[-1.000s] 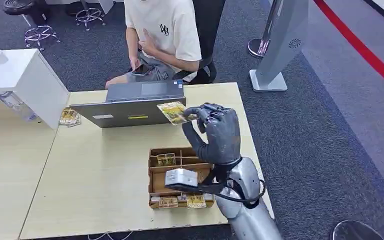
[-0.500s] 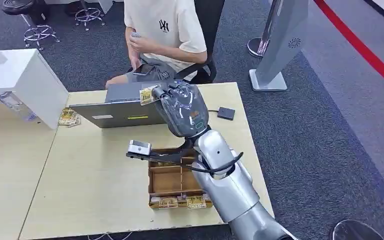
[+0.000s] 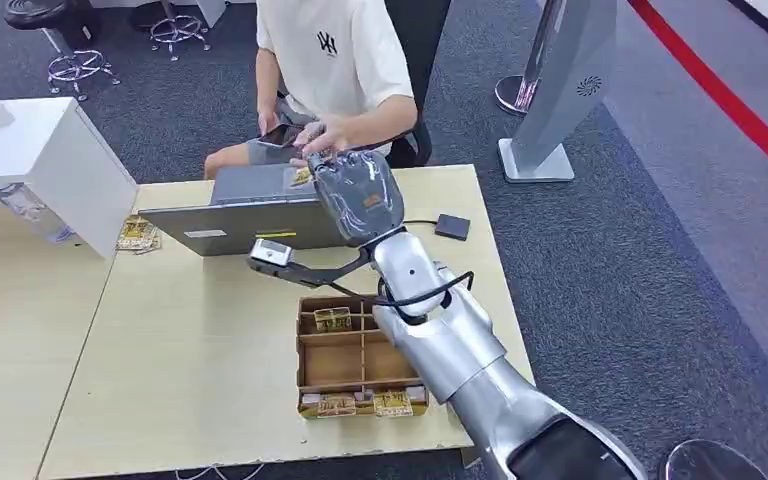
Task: Pass the card to the sensor for recognition and then transmit it.
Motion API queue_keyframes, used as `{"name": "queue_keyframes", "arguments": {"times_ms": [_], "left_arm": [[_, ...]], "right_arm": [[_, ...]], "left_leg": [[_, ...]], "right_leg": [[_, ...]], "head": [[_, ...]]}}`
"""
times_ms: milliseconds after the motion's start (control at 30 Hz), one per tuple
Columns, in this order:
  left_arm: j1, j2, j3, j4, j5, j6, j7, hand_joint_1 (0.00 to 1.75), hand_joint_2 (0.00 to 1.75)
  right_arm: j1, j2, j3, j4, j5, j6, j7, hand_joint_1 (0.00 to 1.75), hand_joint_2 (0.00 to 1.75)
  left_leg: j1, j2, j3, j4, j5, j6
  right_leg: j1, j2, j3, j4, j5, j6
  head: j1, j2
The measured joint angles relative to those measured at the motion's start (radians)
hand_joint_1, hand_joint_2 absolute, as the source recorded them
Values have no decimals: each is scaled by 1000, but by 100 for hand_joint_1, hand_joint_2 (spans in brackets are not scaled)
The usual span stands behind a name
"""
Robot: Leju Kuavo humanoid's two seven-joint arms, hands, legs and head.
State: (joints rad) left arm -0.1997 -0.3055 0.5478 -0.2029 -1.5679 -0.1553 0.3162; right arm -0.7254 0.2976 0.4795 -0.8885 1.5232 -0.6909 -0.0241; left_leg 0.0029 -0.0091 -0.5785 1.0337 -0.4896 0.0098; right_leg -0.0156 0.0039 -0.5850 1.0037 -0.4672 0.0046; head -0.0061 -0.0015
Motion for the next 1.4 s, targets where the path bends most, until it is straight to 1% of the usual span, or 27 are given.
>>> {"name": "queue_keyframes", "arguments": {"times_ms": [367,400,433,467,500,600,667,733,800,833,1067,1100,1167,1200,1233,1267,1300,1333,1367,1400], "left_arm": [[4,0,-1,0,0,-1,1,0,0],[4,0,-2,0,0,-1,2,0,0],[4,0,-2,0,0,-1,2,0,0],[4,0,-2,0,0,-1,2,0,0],[4,0,-2,0,0,-2,2,0,0],[4,0,-2,0,0,-2,4,0,0],[4,0,-2,0,0,-2,4,0,0],[4,0,-2,0,1,-2,7,0,0],[4,0,-2,0,3,-2,10,0,0],[5,0,-2,0,3,-2,10,0,0],[5,0,-2,0,3,-1,13,0,0],[5,0,-2,0,3,-1,13,0,0],[5,0,-2,0,5,0,14,0,0],[6,0,-2,0,6,2,16,0,0],[6,0,-1,0,9,5,16,0,0],[7,0,-1,0,14,12,16,0,0],[8,1,-1,0,20,20,7,0,0],[13,1,-1,0,27,36,-14,0,0],[21,2,-1,0,31,52,-34,0,0],[30,3,-1,0,36,65,-48,0,0]], "right_arm": [[-6,-2,0,47,11,0,42,173,175],[-6,-2,0,49,11,0,43,131,175],[-6,-2,0,50,11,0,44,0,175],[-6,-2,0,52,11,0,45,0,175],[-6,-2,0,53,11,0,47,0,0],[-6,-2,0,55,3,0,51,0,0],[-2,-2,0,50,-6,0,40,0,0],[17,-2,-4,21,-24,0,4,0,0],[46,-2,-20,-25,-56,0,-56,0,0],[59,-2,-28,-43,-64,-1,-74,0,0],[95,-2,-54,-111,-76,-1,-91,0,0],[99,-2,-58,-119,-83,-1,-105,0,0],[120,4,-80,-144,-114,-1,-165,0,0],[140,13,-102,-164,-165,-1,-233,0,0],[161,21,-123,-184,-233,-1,-286,0,0],[180,27,-136,-201,-330,-1,-335,0,0],[197,30,-137,-212,-440,4,-364,0,0],[220,32,-136,-226,-602,33,-385,0,0],[243,31,-126,-253,-782,85,-389,0,0],[270,27,-113,-290,-977,190,-388,0,0]], "left_leg": [[0,0,0,0,0,0],[0,0,0,0,0,0],[0,0,0,0,0,0],[0,0,0,0,0,0],[0,0,0,0,0,0],[0,0,0,0,0,0],[0,0,0,0,0,0],[0,0,0,0,0,0],[0,0,0,0,0,0],[0,0,0,0,0,0],[0,0,0,0,0,0],[0,0,0,0,0,0],[0,0,0,0,0,0],[0,0,0,0,0,0],[0,0,0,0,0,0],[0,0,0,0,0,0],[0,0,0,0,0,0],[0,0,0,0,-1,0],[0,0,0,0,-1,-1],[0,0,0,0,-1,-1]], "right_leg": [[0,0,0,0,0,0],[0,0,0,0,0,0],[0,0,0,0,0,0],[0,0,0,0,0,0],[0,0,0,0,0,0],[0,0,0,0,0,0],[0,0,0,0,0,0],[0,0,0,0,0,0],[0,0,0,0,0,0],[0,0,0,0,0,0],[0,0,0,0,0,0],[0,0,0,0,0,0],[0,0,0,0,0,0],[0,0,0,0,0,0],[0,0,0,0,0,0],[0,0,0,0,0,0],[0,0,0,0,0,0],[0,0,0,0,-1,0],[0,0,0,0,-1,0],[0,0,-1,0,-2,-1]], "head": [[0,0],[0,0],[0,0],[0,0],[0,0],[0,0],[0,0],[0,0],[0,0],[0,0],[0,0],[0,0],[0,0],[0,0],[0,0],[0,0],[0,0],[0,0],[0,0],[0,0]]}}
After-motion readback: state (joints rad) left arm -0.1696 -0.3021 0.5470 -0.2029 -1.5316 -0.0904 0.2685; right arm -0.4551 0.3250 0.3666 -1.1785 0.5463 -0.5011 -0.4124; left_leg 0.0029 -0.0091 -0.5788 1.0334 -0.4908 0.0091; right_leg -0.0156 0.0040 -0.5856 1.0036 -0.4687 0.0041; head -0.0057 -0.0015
